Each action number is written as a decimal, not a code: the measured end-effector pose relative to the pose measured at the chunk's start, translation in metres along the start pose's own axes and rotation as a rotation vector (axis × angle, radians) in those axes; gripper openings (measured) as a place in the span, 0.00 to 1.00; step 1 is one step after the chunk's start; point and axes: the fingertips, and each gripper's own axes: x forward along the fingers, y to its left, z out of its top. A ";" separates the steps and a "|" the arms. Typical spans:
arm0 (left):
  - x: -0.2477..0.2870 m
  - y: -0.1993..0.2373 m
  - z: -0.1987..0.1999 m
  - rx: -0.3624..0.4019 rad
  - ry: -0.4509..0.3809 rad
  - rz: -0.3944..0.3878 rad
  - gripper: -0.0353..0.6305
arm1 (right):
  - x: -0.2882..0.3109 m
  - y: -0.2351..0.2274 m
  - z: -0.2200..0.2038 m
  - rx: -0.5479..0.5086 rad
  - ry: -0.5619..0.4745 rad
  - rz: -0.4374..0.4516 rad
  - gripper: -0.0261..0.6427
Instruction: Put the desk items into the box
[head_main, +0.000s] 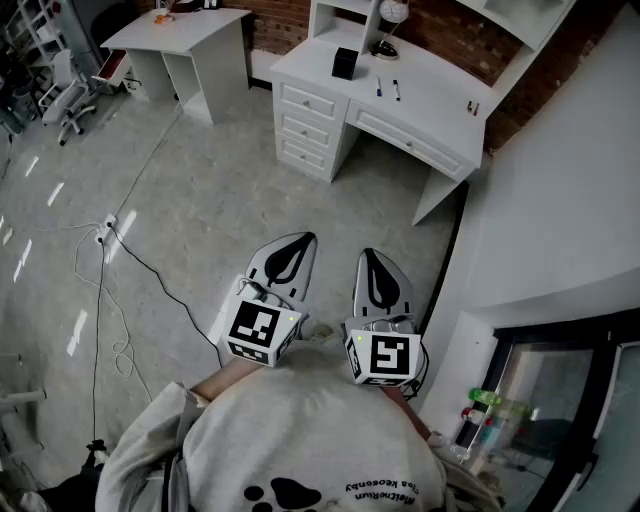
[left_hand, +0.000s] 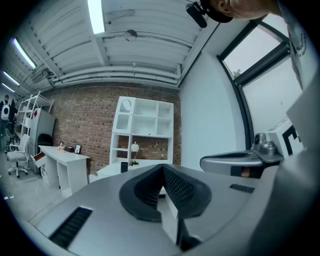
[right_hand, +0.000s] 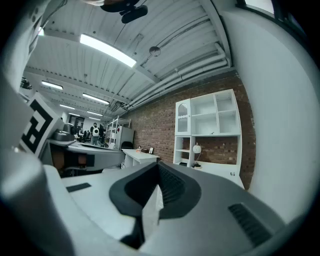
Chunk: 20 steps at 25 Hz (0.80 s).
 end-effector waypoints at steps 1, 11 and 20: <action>-0.003 0.003 0.000 0.002 -0.001 -0.001 0.06 | 0.001 0.003 0.000 -0.001 -0.002 -0.002 0.06; -0.013 0.034 -0.002 -0.021 0.003 -0.002 0.06 | 0.015 0.017 0.008 -0.029 -0.004 -0.031 0.06; 0.007 0.051 -0.010 -0.035 0.027 0.001 0.06 | 0.040 0.013 0.007 0.005 -0.021 -0.010 0.06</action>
